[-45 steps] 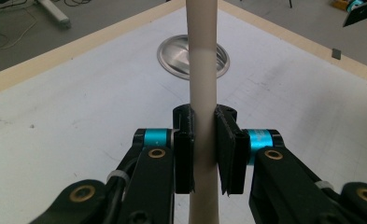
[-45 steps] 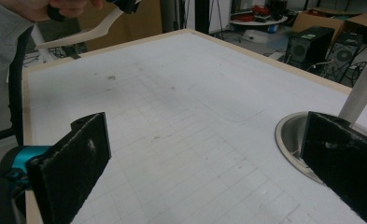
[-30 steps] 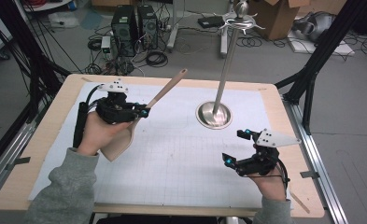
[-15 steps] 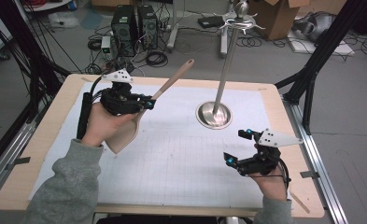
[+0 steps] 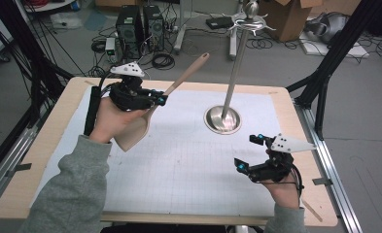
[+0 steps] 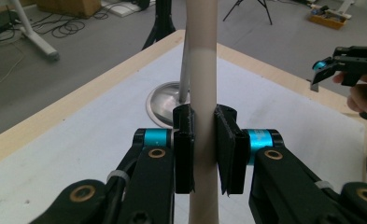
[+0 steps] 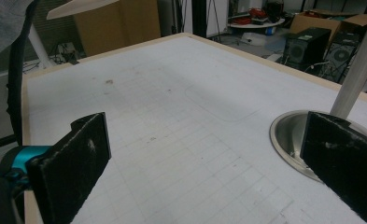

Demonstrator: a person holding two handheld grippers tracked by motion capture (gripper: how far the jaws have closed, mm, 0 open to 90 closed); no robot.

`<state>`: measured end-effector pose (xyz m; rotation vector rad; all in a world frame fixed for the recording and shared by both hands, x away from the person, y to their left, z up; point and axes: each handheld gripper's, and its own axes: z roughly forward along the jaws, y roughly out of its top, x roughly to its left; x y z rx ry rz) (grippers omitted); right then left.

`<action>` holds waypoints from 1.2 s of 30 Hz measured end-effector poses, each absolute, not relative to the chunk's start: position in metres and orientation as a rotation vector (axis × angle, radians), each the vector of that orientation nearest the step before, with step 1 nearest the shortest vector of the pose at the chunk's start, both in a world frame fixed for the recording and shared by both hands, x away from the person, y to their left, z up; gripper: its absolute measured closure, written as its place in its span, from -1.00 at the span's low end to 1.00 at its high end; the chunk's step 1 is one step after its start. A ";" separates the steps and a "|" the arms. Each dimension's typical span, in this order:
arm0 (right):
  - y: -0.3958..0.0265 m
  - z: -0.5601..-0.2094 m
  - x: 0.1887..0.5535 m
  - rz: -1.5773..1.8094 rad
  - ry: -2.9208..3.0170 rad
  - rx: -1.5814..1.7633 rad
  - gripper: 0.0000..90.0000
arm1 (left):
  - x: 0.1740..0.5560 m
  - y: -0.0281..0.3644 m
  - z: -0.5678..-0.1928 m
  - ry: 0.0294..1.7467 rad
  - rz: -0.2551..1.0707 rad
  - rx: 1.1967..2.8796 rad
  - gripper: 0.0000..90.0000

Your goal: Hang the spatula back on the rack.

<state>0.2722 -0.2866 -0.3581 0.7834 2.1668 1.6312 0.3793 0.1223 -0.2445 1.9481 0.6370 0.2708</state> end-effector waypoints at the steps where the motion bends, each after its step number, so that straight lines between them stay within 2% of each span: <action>1: -0.287 -0.358 0.272 1.631 2.168 0.784 -0.98 | 0.380 0.122 -0.244 0.637 0.273 1.943 0.74; 36: -0.302 -0.361 0.273 1.667 2.127 0.823 -0.98 | 0.396 0.104 -0.197 0.580 0.270 1.882 0.74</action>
